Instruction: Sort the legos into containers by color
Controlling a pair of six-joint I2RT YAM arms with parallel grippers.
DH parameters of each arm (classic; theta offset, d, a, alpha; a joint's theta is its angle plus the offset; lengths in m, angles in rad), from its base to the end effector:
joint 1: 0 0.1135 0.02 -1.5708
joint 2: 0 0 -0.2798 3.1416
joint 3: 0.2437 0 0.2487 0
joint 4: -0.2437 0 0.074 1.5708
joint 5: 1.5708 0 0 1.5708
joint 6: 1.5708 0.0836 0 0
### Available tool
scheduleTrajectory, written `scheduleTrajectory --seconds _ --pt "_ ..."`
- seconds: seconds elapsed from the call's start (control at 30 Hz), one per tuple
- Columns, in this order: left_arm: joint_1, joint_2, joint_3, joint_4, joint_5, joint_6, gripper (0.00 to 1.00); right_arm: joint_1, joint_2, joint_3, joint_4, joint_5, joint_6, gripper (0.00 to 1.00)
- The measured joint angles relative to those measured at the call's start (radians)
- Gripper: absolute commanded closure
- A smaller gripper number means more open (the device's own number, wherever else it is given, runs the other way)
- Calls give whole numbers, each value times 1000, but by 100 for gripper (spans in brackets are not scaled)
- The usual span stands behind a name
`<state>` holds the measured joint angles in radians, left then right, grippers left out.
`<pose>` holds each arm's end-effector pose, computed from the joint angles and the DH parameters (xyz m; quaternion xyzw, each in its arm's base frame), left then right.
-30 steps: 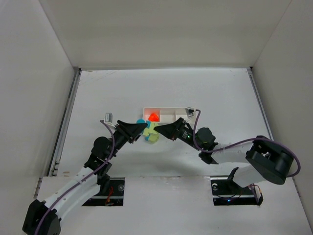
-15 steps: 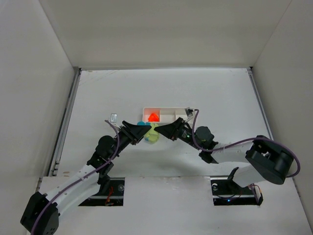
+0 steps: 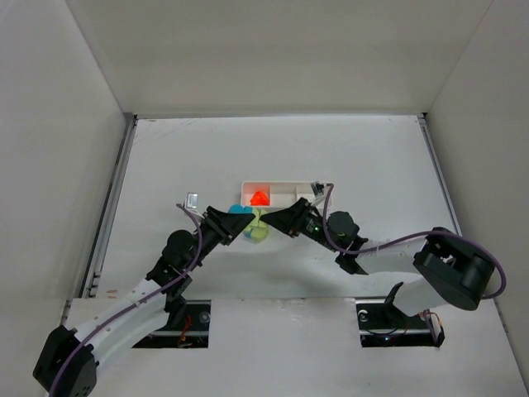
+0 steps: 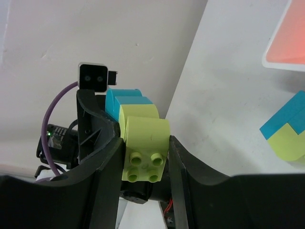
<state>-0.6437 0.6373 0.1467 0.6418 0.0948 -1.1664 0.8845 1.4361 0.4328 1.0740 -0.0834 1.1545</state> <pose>0.1486 -0.1214 0.2429 -0.1335 0.6381 -0.6149 0.4437 0.1972 0.2517 0.2306 0.0614 0.6790 0.6376 0.3587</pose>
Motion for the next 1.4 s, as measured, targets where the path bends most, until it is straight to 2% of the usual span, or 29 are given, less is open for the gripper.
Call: scheduleTrajectory --seconds 0.3,0.43,0.53,0.7,1.0,1.2,1.3,1.4 --pt "61 -69 0 -69 -3 18 89 -94 -84 -48 -61 -14 -12 68" --pt "63 -61 0 -88 -3 35 88 -159 -166 -29 -230 4 -90 67" --pt "61 -37 0 -93 -2 53 87 -171 -199 57 -433 84 -201 67" --pt "68 6 15 -130 5 92 87 -171 -142 244 -669 225 -382 67" --pt "135 32 32 -146 37 130 86 -171 75 354 -806 299 -505 67" --pt "149 79 32 -138 67 129 86 -171 119 393 -821 310 -523 60" --pt "149 92 32 -122 75 127 86 -171 131 415 -820 311 -528 43" --pt "149 95 32 -105 81 120 86 -171 133 422 -819 313 -532 37"
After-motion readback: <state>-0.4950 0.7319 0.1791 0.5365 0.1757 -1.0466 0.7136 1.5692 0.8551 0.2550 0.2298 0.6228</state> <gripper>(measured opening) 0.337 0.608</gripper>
